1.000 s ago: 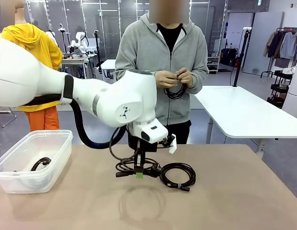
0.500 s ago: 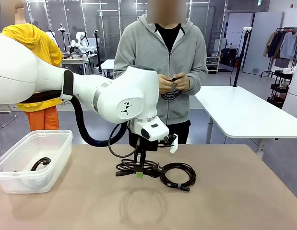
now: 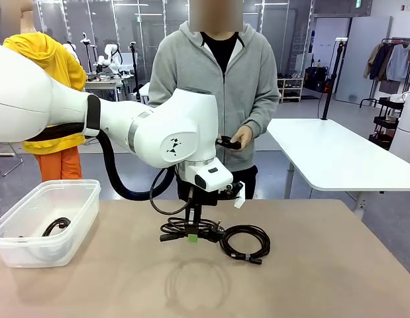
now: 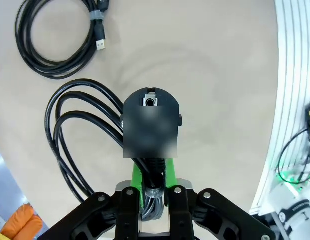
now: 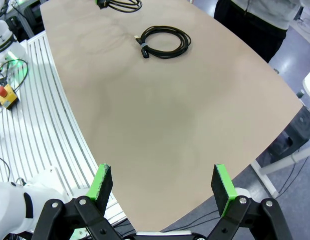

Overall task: Organize and store the cables.
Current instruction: Place the Power Cable into the Organizing box.

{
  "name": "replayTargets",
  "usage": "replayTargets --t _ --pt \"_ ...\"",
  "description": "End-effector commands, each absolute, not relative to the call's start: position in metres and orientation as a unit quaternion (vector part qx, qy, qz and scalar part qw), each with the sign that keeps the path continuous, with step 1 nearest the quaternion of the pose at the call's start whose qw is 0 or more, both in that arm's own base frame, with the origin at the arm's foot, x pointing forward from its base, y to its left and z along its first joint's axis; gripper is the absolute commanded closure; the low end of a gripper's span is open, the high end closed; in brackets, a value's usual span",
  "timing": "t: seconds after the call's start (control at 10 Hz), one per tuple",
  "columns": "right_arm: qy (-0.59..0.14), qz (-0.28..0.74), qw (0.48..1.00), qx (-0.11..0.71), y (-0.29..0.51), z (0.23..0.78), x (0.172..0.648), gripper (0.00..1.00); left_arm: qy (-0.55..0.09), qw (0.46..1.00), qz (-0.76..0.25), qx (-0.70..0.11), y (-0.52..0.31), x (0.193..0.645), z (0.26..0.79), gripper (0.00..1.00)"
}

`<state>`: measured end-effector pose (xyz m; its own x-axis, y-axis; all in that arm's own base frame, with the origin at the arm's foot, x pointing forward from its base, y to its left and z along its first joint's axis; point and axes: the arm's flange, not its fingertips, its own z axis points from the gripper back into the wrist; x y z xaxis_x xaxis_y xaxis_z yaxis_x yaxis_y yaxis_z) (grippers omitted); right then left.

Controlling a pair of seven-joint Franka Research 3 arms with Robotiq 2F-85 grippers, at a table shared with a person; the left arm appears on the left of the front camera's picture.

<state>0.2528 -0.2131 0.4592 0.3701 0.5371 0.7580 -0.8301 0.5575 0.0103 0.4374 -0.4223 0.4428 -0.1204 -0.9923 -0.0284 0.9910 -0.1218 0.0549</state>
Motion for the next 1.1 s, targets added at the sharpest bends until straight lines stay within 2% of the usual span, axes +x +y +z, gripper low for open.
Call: replayTargets --t 0.0,0.2,0.5,1.0 --pt "-0.371 0.426 0.8 0.202 -0.212 0.46 0.251 0.0 -0.042 0.637 -0.77 0.016 -0.363 0.451 0.481 0.81" --pt "-0.371 0.426 0.8 0.202 -0.212 0.46 0.251 0.0 -0.061 0.614 -0.786 0.044 -0.271 0.45 0.509 0.81" --pt "-0.371 0.426 0.8 0.202 -0.212 0.46 0.251 0.0 -0.084 0.627 -0.771 0.076 -0.172 0.442 0.533 0.81" --pt "-0.371 0.426 0.8 0.202 -0.212 0.46 0.251 0.0 -0.107 0.74 -0.662 0.062 -0.039 0.442 0.533 0.81"
